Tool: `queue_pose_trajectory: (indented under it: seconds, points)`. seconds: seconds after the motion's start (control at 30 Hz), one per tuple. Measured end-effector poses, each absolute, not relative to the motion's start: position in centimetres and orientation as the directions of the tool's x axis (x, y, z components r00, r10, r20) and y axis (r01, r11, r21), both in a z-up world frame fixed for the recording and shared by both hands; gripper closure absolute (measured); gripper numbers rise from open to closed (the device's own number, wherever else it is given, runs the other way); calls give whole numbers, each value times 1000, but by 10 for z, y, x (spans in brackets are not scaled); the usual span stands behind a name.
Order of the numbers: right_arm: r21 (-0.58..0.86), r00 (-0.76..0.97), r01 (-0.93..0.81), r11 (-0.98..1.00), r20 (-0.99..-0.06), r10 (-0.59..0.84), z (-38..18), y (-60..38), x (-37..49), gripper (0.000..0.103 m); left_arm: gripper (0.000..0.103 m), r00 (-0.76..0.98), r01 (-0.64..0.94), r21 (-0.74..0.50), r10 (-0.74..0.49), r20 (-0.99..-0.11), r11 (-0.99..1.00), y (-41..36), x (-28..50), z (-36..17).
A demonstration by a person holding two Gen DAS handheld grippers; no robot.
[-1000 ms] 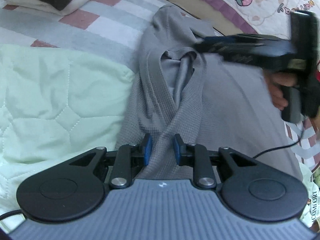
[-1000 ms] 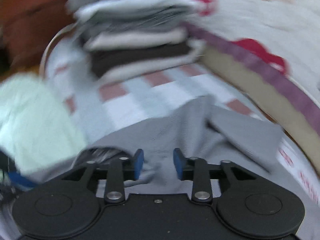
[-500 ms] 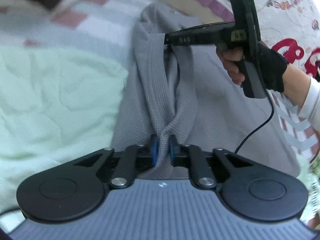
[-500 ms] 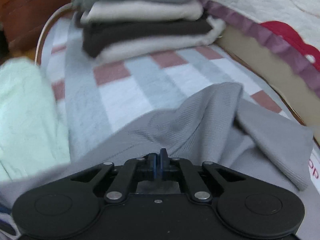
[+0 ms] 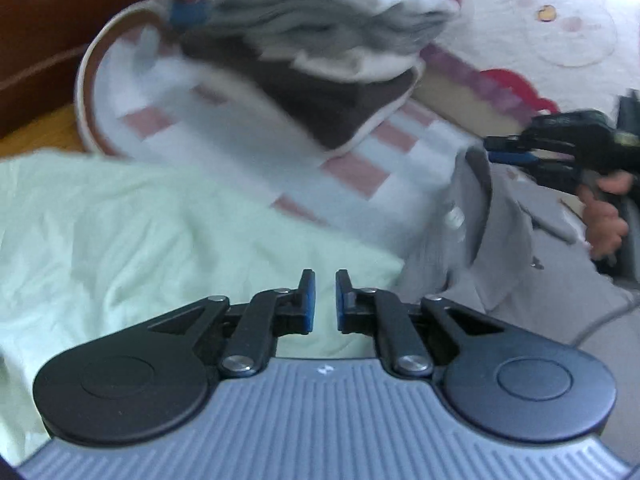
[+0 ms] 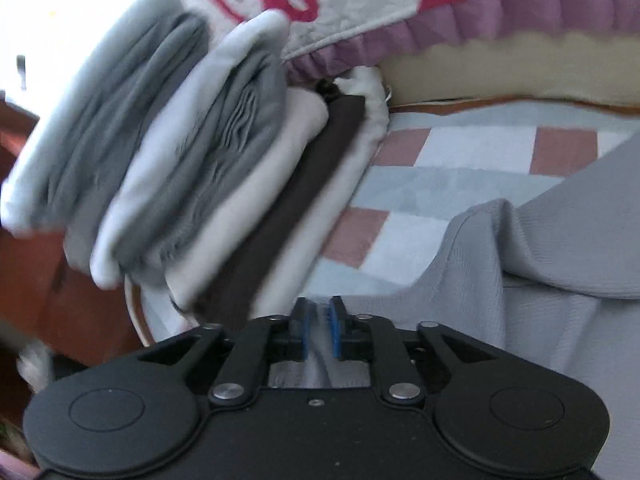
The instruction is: Fold clothes
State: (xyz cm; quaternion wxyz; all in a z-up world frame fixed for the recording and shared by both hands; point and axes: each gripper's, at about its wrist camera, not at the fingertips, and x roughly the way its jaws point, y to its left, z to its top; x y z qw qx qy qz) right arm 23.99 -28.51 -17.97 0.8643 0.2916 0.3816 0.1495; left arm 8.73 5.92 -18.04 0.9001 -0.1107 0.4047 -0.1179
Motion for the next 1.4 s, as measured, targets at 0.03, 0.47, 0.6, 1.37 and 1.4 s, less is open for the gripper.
queue_pose_trajectory:
  seconds: [0.03, 0.47, 0.6, 1.37, 1.4]
  points:
    - [581, 666, -47, 812, -588, 459, -179, -281, 231, 59, 94, 638, 116, -312, -312, -704, 943, 62, 87, -184]
    - [578, 380, -350, 737, -632, 676, -189, -216, 187, 47, 58, 458, 328, -401, -515, -724, 855, 31, 65, -199]
    - [541, 300, -297, 787, -729, 615, -219, -186, 215, 45, 58, 448, 328, -374, -491, -747, 867, 29, 56, -203]
    - [771, 94, -432, 467, -477, 874, -187, -177, 207, 94, 56, 567, 315, -376, -490, -662, 872, 46, 54, -191]
    - [745, 94, -466, 477, -495, 864, -177, -175, 208, 94, 53, 571, 315, -393, -503, -649, 864, 46, 54, -191]
